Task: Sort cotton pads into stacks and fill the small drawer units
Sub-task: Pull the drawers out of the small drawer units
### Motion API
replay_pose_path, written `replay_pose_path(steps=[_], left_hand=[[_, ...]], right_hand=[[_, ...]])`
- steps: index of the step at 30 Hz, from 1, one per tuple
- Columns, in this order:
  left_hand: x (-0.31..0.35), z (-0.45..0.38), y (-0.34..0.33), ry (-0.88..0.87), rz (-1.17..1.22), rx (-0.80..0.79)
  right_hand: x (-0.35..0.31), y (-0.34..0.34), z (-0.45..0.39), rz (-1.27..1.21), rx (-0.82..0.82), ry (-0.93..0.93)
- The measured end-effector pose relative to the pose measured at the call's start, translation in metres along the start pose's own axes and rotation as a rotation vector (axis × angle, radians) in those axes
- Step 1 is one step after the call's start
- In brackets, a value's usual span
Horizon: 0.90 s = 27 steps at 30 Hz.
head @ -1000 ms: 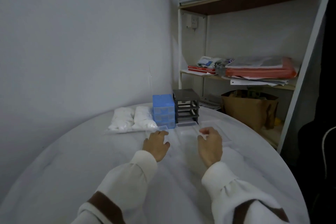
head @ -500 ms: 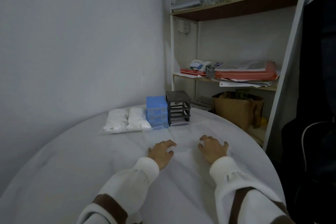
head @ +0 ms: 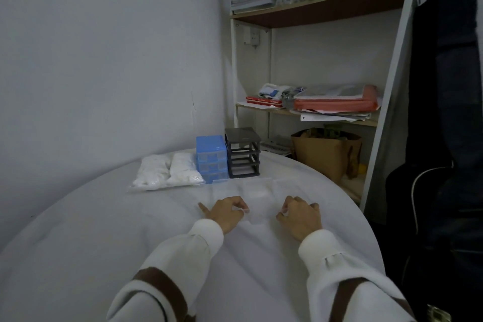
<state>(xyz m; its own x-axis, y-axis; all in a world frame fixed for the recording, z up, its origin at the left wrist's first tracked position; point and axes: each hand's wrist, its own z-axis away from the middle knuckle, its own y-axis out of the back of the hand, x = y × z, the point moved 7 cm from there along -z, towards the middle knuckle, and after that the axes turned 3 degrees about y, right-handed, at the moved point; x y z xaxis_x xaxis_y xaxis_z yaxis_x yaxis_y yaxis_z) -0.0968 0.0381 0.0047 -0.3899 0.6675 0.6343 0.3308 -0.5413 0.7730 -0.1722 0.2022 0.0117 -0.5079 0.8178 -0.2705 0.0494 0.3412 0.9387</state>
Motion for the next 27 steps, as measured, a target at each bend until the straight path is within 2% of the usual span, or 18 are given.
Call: replay_pose_path(steps=[6,9,16,22,27], left_hand=[[-0.005,-0.002,0.009,-0.002,-0.098,0.059],[-0.003,-0.002,0.012,-0.035,-0.123,0.099],[-0.015,-0.005,0.034,-0.063,-0.058,0.17],[-0.06,-0.016,0.066,-0.009,-0.011,0.184],[-0.105,-0.023,0.096,0.02,0.157,0.253]], right_hand=[[-0.015,-0.003,0.003,0.035,0.008,0.006],[-0.023,0.003,0.003,0.063,0.071,0.009],[-0.063,0.006,0.001,-0.003,0.16,0.166],[-0.121,-0.012,-0.005,-0.097,0.084,0.324],[-0.17,-0.034,-0.019,-0.161,0.0,0.374]])
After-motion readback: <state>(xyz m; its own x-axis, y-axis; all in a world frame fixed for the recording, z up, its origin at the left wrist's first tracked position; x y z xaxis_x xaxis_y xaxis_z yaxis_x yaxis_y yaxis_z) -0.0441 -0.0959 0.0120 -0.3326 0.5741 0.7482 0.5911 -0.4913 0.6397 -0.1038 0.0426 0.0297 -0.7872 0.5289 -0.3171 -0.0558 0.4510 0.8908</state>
